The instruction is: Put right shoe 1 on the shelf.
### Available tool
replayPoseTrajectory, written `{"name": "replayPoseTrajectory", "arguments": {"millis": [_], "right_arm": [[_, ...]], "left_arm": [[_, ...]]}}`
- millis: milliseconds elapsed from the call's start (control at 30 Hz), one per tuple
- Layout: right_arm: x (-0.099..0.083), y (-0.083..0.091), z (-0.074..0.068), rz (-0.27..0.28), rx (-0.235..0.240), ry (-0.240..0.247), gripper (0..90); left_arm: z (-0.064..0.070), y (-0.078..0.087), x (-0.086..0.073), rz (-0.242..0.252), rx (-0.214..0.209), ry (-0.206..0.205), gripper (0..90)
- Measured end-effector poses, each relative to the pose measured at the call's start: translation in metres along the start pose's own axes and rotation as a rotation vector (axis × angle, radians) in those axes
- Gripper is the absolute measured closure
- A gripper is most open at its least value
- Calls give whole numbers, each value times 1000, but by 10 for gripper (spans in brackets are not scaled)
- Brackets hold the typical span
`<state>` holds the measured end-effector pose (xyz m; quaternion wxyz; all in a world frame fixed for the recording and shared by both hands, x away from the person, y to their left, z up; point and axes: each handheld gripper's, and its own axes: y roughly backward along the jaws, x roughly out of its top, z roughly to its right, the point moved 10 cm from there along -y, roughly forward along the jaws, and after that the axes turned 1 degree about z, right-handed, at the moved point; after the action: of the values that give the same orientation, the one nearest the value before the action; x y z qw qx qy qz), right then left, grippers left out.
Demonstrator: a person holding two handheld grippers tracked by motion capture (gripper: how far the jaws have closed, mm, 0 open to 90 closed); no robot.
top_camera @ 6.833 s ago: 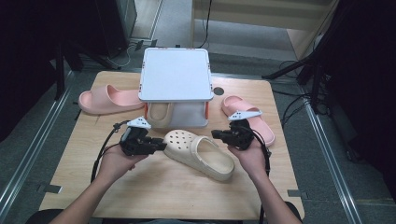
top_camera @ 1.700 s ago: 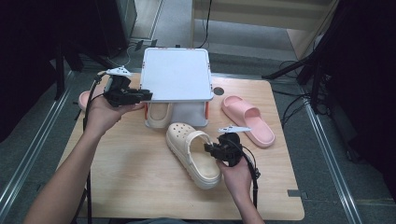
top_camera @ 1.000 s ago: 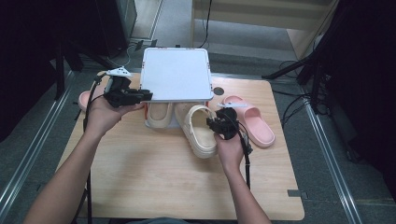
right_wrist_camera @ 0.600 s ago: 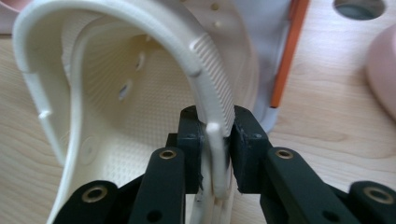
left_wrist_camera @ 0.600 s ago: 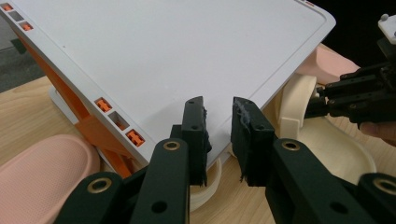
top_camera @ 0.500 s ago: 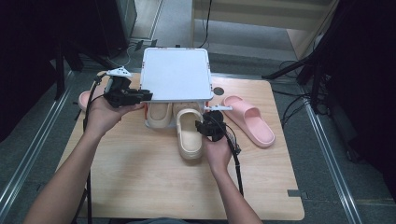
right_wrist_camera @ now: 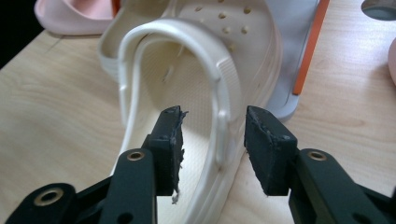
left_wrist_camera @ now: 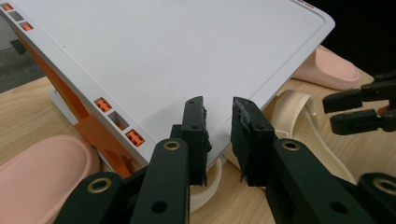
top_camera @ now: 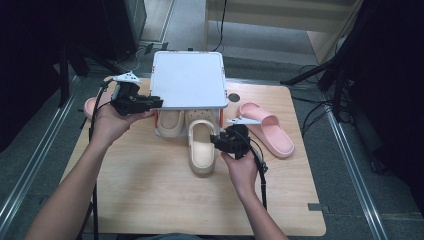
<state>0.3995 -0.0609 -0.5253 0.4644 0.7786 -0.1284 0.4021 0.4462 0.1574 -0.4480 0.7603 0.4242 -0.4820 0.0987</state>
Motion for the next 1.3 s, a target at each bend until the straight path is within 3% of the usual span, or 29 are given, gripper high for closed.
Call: {"name": "replayPoseTrajectory", "arguments": {"millis": [367, 633, 933, 1300], "right_arm": [[-43, 17, -26, -85, 107, 58, 885], [-69, 17, -41, -107, 122, 96, 893], [-101, 3, -49, -217, 127, 133, 900], [-91, -9, -53, -220, 138, 163, 900]], "left_arm": [[0, 0, 0, -4, 7, 1, 755], [1, 2, -1, -18, 13, -12, 755], [2, 2, -1, -20, 17, -15, 756], [2, 2, -1, -19, 13, -15, 757]]}}
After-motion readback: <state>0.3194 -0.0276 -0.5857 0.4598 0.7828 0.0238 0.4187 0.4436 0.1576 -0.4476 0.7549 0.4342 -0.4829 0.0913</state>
